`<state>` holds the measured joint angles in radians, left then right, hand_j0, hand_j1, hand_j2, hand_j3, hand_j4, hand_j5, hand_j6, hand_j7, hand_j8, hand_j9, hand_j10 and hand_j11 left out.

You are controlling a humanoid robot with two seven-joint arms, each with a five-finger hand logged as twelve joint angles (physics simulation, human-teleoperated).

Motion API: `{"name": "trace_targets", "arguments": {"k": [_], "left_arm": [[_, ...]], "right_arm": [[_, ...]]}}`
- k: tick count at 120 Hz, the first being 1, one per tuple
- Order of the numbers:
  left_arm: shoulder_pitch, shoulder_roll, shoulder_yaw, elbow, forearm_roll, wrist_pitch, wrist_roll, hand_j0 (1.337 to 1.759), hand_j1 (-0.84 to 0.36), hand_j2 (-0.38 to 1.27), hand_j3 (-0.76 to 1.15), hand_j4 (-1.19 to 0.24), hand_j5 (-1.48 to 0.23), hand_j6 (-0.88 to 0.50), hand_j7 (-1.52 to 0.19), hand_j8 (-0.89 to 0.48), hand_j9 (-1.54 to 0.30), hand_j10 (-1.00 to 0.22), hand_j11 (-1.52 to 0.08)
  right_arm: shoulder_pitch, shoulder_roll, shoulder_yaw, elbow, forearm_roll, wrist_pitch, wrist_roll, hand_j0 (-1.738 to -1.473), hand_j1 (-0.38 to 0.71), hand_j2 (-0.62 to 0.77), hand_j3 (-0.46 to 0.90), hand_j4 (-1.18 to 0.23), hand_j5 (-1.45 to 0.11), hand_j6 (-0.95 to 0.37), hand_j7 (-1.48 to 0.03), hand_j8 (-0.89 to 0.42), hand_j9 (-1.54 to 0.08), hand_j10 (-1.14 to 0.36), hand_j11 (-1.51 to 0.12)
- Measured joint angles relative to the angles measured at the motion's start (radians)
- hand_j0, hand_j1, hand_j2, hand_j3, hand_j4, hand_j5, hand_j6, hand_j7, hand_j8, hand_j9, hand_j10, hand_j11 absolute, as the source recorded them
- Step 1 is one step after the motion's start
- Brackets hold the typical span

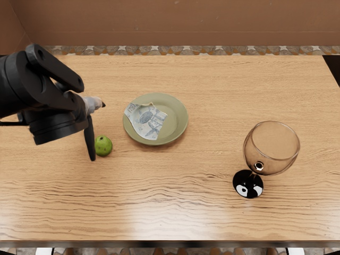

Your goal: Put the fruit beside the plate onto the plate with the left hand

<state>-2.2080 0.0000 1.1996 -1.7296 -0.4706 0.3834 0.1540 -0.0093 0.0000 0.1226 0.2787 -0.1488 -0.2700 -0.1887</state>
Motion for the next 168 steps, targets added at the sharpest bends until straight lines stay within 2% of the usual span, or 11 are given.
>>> {"name": "trace_targets", "arguments": {"k": [9, 21, 31, 48, 55, 72, 115, 138, 168], "left_arm": [[0.007, 0.0, -0.042, -0.017, -0.02, 0.107, 0.023, 1.658, 0.31, 0.01, 0.0, -0.03, -0.04, -0.03, -0.04, -0.03, -0.04, -0.03, -0.04], [0.032, 0.0, -0.091, -0.027, -0.03, 0.173, 0.094, 1.658, 0.31, 0.01, 0.0, -0.03, -0.04, -0.03, -0.04, -0.03, -0.04, -0.03, -0.04], [0.081, 0.0, -0.11, -0.029, -0.03, 0.203, 0.112, 1.658, 0.31, 0.01, 0.0, -0.03, -0.04, -0.03, -0.04, -0.03, -0.04, -0.03, -0.04], [0.102, 0.0, -0.12, -0.028, -0.03, 0.221, 0.042, 1.658, 0.31, 0.01, 0.0, -0.03, -0.04, -0.03, -0.04, -0.03, -0.04, -0.03, -0.04], [0.105, 0.0, -0.129, -0.028, -0.028, 0.224, 0.026, 1.658, 0.31, 0.01, 0.0, -0.03, -0.04, -0.03, -0.04, -0.03, -0.04, -0.03, -0.04], [0.168, 0.0, -0.143, -0.022, -0.02, 0.227, 0.005, 1.658, 0.31, 0.01, 0.0, -0.04, -0.05, -0.04, -0.05, -0.04, -0.05, -0.04, -0.05], [0.18, 0.0, -0.114, -0.009, 0.003, 0.227, -0.002, 1.658, 0.3, 0.01, 0.0, -0.04, -0.05, -0.04, -0.05, -0.04, -0.05, -0.04, -0.05], [0.185, 0.0, -0.088, -0.003, -0.003, 0.227, 0.003, 1.658, 0.22, 0.02, 0.0, -0.11, -0.14, -0.11, -0.14, -0.11, -0.14, -0.11, -0.14], [0.195, 0.0, -0.089, 0.003, 0.002, 0.227, 0.0, 1.658, 0.03, 0.05, 0.0, -0.26, -0.34, -0.26, -0.34, -0.26, -0.34, -0.26, -0.34]], "right_arm": [[0.0, 0.0, 0.0, 0.0, 0.0, 0.0, 0.0, -1.658, -0.35, 0.0, 0.0, 0.0, 0.0, 0.0, 0.0, 0.0, 0.0, 0.0, 0.0], [0.0, 0.0, 0.0, 0.0, 0.0, 0.0, 0.0, -1.658, -0.35, 0.0, 0.0, 0.0, 0.0, 0.0, 0.0, 0.0, 0.0, 0.0, 0.0], [0.0, 0.0, 0.0, 0.0, 0.0, 0.0, 0.0, -1.658, -0.35, 0.0, 0.0, 0.0, 0.0, 0.0, 0.0, 0.0, 0.0, 0.0, 0.0], [0.0, 0.0, 0.0, 0.0, 0.0, 0.0, 0.0, -1.658, -0.35, 0.0, 0.0, 0.0, 0.0, 0.0, 0.0, 0.0, 0.0, 0.0, 0.0], [0.0, 0.0, 0.0, 0.0, 0.0, 0.0, 0.0, -1.658, -0.35, 0.0, 0.0, 0.0, 0.0, 0.0, 0.0, 0.0, 0.0, 0.0, 0.0], [0.0, 0.0, 0.0, 0.0, 0.0, 0.0, 0.0, -1.658, -0.35, 0.0, 0.0, 0.0, 0.0, 0.0, 0.0, 0.0, 0.0, 0.0, 0.0], [0.0, 0.0, 0.0, 0.0, 0.0, 0.0, 0.0, -1.658, -0.35, 0.0, 0.0, 0.0, 0.0, 0.0, 0.0, 0.0, 0.0, 0.0, 0.0], [0.0, 0.0, 0.0, 0.0, 0.0, 0.0, 0.0, -1.658, -0.35, 0.0, 0.0, 0.0, 0.0, 0.0, 0.0, 0.0, 0.0, 0.0, 0.0], [0.0, 0.0, 0.0, 0.0, 0.0, 0.0, 0.0, -1.658, -0.35, 0.0, 0.0, 0.0, 0.0, 0.0, 0.0, 0.0, 0.0, 0.0, 0.0]]}}
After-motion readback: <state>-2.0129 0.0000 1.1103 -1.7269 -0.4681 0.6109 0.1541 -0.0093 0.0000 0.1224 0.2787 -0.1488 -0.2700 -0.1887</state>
